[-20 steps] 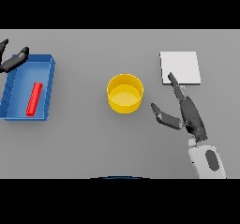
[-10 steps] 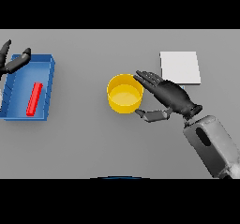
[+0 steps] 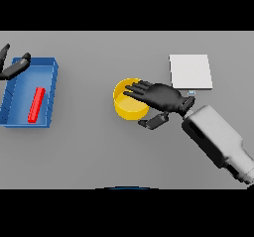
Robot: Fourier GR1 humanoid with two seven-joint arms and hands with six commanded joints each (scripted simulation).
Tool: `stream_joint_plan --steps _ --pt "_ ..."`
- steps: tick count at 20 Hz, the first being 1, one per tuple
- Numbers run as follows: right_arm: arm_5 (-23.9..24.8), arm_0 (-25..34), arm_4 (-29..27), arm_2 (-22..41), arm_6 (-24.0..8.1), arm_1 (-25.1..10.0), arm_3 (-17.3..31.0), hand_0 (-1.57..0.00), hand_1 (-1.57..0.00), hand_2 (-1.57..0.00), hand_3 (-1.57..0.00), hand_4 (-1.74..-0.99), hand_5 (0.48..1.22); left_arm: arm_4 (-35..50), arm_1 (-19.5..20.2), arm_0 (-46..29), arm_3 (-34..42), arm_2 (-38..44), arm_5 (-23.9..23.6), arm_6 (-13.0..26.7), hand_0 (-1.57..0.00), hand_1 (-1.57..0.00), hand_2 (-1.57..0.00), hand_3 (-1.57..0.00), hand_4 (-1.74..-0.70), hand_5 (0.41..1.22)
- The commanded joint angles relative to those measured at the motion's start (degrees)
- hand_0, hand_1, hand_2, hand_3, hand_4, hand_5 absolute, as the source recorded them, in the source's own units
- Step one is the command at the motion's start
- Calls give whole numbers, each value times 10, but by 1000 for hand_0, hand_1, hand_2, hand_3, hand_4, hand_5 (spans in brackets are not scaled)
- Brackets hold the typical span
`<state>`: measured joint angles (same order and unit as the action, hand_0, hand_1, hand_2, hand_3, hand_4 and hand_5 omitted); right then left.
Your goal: Pick up the red beaker and tilt it to pour out 1 green nut into yellow bowl. Pick up the yellow bowl and place it on the metallic measuring scale.
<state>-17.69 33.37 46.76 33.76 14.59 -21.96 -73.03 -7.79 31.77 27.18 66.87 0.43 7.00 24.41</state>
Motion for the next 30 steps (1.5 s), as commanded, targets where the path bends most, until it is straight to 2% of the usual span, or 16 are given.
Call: stream_joint_plan --steps 1,8,11,13,15,17,18,19,20,21,23,26,30 --pt "-8 5 3 9 10 1 10 1 1 1 1 -1155 646 -1 -4 4 0 -1 -2 9 1 1 1 1 -808 695" --pt "-63 74 31 57 3 29 83 1 1 1 1 -1174 674 -2 4 3 -8 1 3 -8 1 1 1 1 -801 703" --pt "-59 85 41 68 4 43 120 1 1 1 -4 -1184 676 -4 -2 1 -6 -4 2 -7 1 1 1 1 -802 703" --pt "-63 87 41 69 6 41 131 1 1 1 -12 -1188 693 -11 2 3 -11 -4 0 -5 1 1 1 1 -792 708" --pt "-67 94 39 67 0 50 140 1 1 -9 -41 -1209 732 -9 5 6 -19 -1 4 -11 1 1 1 1 -789 713" --pt "-66 91 41 71 -2 51 136 -48 -60 -88 -130 -1261 809 -8 5 0 -10 -3 4 -8 1 1 1 1 -791 712" --pt "-60 88 41 70 6 50 140 -193 -183 -189 -215 -1309 891 -6 7 2 -15 0 7 -13 1 1 1 1 -791 711" --pt "-58 89 41 70 11 51 138 -455 -407 -349 -322 -1363 957 -8 6 5 -18 -1 7 -13 1 1 1 1 -789 710" --pt "-59 94 40 68 18 48 141 -678 -640 -594 -572 -1435 1010 -8 8 8 -20 1 6 -14 1 1 1 1 -788 710" --pt "-61 97 39 70 20 49 146 -857 -826 -789 -679 -1492 1052 -8 8 7 -22 1 6 -16 1 1 1 1 -788 710" --pt "-60 95 37 73 35 42 142 -1114 -1094 -1071 -882 -1578 1113 -6 8 6 -22 2 8 -17 1 1 1 1 -787 707" --pt "-80 92 28 73 16 38 126 -1337 -1327 -1246 -1066 -1658 1166 -11 3 9 -23 -5 5 -15 1 1 1 1 -784 711" --pt "-98 95 15 71 12 29 113 -1475 -1471 -1353 -1185 -1707 1198 -4 10 0 -17 2 9 -21 1 1 1 1 -786 707"
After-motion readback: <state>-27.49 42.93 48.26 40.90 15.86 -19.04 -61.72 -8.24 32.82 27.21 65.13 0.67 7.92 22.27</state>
